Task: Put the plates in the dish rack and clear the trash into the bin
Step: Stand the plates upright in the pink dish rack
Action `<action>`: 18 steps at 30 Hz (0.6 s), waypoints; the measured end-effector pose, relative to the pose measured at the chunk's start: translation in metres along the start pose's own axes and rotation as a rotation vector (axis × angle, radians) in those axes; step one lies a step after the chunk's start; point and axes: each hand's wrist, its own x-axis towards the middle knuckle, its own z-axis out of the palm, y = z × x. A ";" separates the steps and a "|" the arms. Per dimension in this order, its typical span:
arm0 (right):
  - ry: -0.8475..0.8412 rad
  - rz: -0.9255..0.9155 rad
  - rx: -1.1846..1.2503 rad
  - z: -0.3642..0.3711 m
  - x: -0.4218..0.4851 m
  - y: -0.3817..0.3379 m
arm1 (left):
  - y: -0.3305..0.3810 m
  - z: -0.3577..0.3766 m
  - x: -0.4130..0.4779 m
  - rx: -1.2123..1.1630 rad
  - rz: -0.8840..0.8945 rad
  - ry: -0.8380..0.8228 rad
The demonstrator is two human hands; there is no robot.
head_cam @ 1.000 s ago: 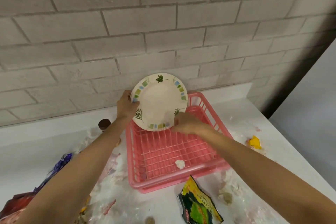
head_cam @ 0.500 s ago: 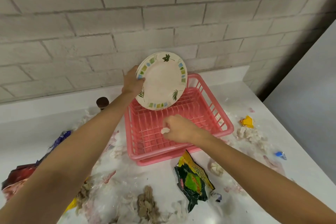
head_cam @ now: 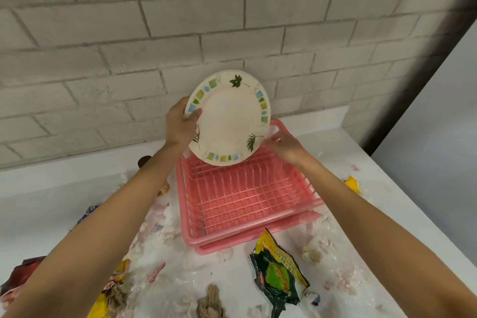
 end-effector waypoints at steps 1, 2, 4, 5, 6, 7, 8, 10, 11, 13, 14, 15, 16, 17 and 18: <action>0.032 0.047 0.145 -0.005 0.009 0.006 | 0.001 -0.002 0.001 -0.051 -0.022 0.010; 0.043 0.086 0.279 -0.008 0.012 0.006 | 0.001 -0.002 0.001 -0.112 -0.058 0.018; 0.079 0.104 0.458 -0.009 0.017 0.000 | 0.001 0.000 -0.001 -0.244 -0.139 0.012; 0.127 0.068 0.477 -0.009 0.018 -0.001 | 0.002 0.004 -0.004 -0.295 -0.185 0.010; 0.179 0.025 0.460 -0.009 0.020 -0.001 | 0.002 0.009 -0.007 -0.336 -0.232 0.019; 0.220 -0.016 0.438 -0.009 0.020 -0.003 | 0.001 0.011 -0.010 -0.375 -0.280 0.039; 0.240 -0.040 0.427 -0.010 0.020 -0.003 | 0.000 0.013 -0.014 -0.414 -0.329 0.055; 0.259 -0.079 0.434 -0.014 0.017 0.000 | -0.004 0.017 -0.023 -0.484 -0.433 0.055; 0.267 -0.098 0.430 -0.016 0.013 -0.001 | -0.009 0.018 -0.028 -0.503 -0.478 0.042; 0.278 -0.130 0.419 -0.020 0.010 0.001 | -0.015 0.019 -0.040 -0.549 -0.549 0.022; 0.281 -0.147 0.410 -0.021 0.008 0.002 | -0.016 0.020 -0.047 -0.582 -0.568 0.017; 0.283 -0.163 0.397 -0.022 0.007 0.003 | -0.014 0.022 -0.054 -0.626 -0.581 0.013; 0.282 -0.176 0.390 -0.022 0.006 0.004 | -0.012 0.024 -0.061 -0.675 -0.600 0.015; 0.284 -0.181 0.387 -0.022 0.005 0.005 | -0.006 0.025 -0.069 -0.731 -0.628 0.020; 0.286 -0.183 0.385 -0.022 0.004 0.006 | 0.000 0.029 -0.075 -0.774 -0.653 0.025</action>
